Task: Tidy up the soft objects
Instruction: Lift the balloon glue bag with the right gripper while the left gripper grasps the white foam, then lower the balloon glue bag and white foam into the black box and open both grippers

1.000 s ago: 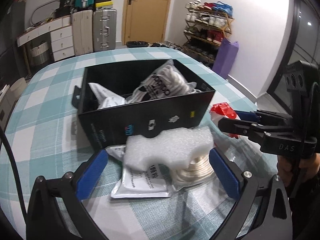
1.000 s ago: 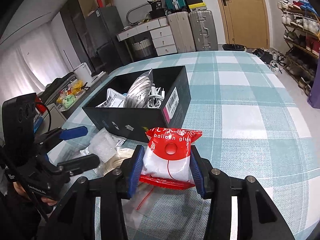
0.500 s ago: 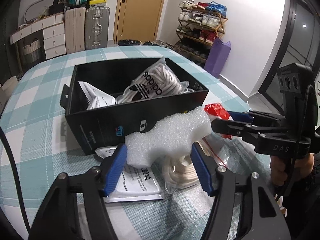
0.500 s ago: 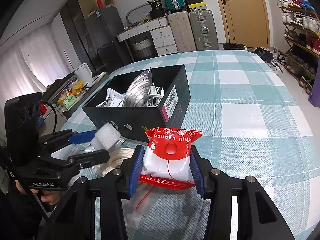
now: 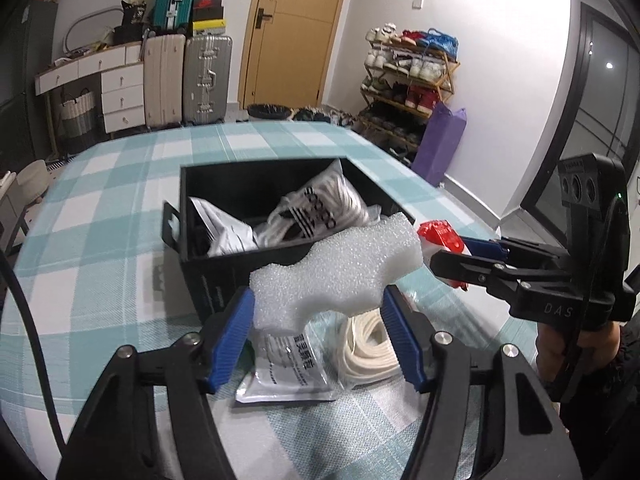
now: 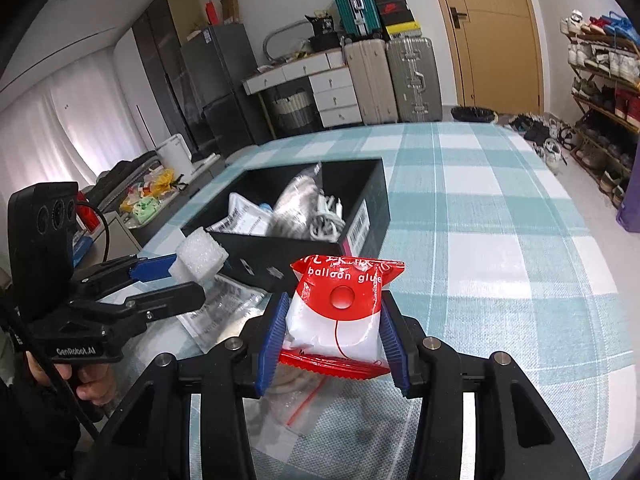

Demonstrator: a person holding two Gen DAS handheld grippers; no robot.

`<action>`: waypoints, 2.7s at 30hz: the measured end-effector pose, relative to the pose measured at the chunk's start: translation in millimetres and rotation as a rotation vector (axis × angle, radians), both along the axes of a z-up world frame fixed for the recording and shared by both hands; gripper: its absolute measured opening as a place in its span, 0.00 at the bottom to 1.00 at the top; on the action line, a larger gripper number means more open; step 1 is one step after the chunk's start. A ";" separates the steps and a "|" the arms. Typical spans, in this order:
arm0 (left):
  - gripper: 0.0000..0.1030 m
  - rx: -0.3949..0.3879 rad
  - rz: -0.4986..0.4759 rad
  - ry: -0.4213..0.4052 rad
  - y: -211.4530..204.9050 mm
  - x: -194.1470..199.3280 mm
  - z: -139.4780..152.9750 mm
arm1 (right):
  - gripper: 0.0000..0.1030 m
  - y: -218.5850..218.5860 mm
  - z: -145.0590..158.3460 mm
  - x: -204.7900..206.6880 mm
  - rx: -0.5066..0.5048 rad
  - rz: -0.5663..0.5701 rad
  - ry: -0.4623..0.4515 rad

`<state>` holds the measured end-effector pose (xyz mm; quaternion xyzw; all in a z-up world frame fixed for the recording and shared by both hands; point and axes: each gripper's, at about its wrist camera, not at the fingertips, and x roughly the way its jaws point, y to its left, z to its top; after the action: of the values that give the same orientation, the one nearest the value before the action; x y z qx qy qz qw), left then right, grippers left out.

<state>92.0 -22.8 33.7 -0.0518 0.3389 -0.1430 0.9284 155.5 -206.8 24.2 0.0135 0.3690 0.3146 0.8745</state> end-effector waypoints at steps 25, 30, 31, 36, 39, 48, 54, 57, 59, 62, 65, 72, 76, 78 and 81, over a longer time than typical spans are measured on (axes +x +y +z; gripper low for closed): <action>0.51 0.079 0.102 -0.023 19.6 39.3 12.3 | 0.44 23.7 47.2 0.4 0.061 0.021 -0.145; 0.51 0.076 0.102 -0.014 19.8 46.5 5.1 | 0.44 32.5 45.7 9.3 0.040 0.028 -0.142; 0.51 0.078 0.102 -0.014 19.2 46.5 5.2 | 0.44 33.7 44.9 10.9 0.036 0.030 -0.144; 0.51 0.099 0.098 -0.008 16.1 54.7 4.3 | 0.44 40.3 45.4 21.6 0.028 0.032 -0.156; 0.51 0.114 0.088 0.001 13.7 59.0 2.8 | 0.44 43.2 46.2 29.3 0.025 0.022 -0.164; 0.52 0.125 0.064 0.036 9.1 59.7 3.0 | 0.44 52.3 39.5 59.7 0.020 -0.001 -0.155; 0.52 0.128 0.068 0.067 8.0 60.8 6.0 | 0.44 64.8 33.9 78.7 -0.001 0.026 -0.149; 0.52 0.120 0.067 0.067 10.3 62.2 6.4 | 0.44 71.3 27.9 84.9 -0.012 0.045 -0.139; 0.53 0.119 0.059 0.062 10.7 62.2 6.5 | 0.44 75.4 23.0 89.7 -0.022 0.055 -0.126; 0.58 0.111 0.049 0.065 12.4 62.1 7.5 | 0.46 77.8 19.5 93.8 -0.038 0.064 -0.117; 0.73 0.086 0.021 0.049 12.1 59.0 11.2 | 0.57 76.5 20.2 92.6 -0.058 0.064 -0.125; 0.83 0.108 0.028 0.015 9.1 52.6 15.2 | 0.79 61.4 22.7 83.0 -0.047 0.052 -0.145; 1.00 0.116 0.070 -0.012 13.4 47.9 16.1 | 0.95 53.3 23.6 74.8 -0.041 0.036 -0.148; 1.00 0.112 0.088 -0.016 18.4 44.6 15.9 | 0.97 48.3 24.6 70.2 -0.036 0.025 -0.145; 1.00 0.119 0.112 -0.021 24.5 39.5 14.0 | 0.99 40.5 24.6 62.6 -0.022 0.004 -0.134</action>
<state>131.5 1.7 47.7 -0.0139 0.3335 -0.0710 0.9400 218.1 -166.3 48.9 -0.0181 0.3132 0.3124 0.8967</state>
